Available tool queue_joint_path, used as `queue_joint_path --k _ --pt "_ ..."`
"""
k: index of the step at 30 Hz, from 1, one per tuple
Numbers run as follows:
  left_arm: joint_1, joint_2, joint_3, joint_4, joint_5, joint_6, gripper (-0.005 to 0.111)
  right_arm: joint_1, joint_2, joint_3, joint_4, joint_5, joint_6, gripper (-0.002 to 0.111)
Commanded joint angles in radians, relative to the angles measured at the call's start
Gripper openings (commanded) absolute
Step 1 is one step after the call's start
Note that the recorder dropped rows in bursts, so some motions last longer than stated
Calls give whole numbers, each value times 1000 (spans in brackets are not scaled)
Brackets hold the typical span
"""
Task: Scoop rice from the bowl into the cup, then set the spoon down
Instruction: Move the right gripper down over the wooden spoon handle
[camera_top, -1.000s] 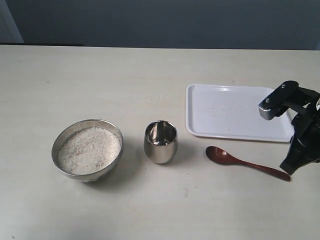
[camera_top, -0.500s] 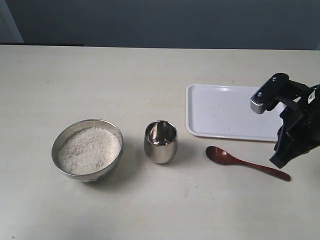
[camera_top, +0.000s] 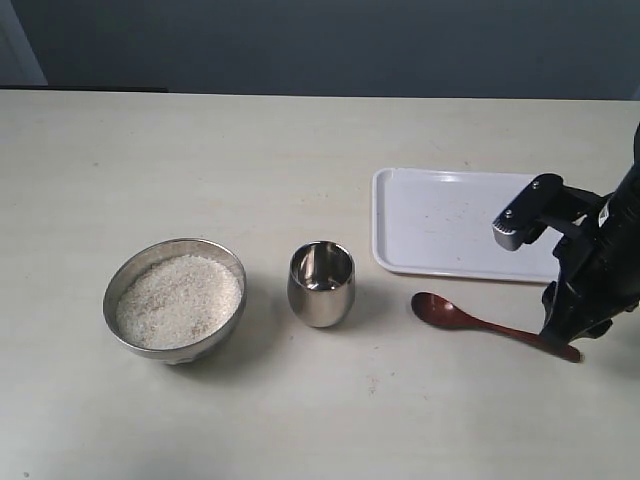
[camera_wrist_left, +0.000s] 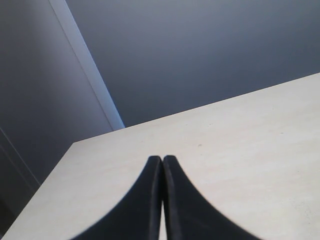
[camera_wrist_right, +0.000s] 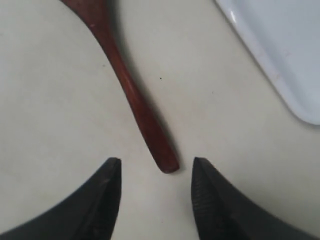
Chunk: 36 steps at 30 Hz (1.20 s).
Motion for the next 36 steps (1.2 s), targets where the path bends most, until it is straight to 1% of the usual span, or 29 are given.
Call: queue_joint_path --k 1,15,29,36 --pt "-5 -5 -2 0 -4 -4 0 1 21 -4 -11 -13 -35 45" --pt "-5 -5 -2 0 -4 -4 0 1 123 -4 -21 -70 -136 45" --pt "-5 -5 -2 0 -4 -4 0 1 211 -4 -21 -126 -141 45" --pt "-5 -5 -2 0 -4 -4 0 1 255 -4 -2 -199 -141 45"
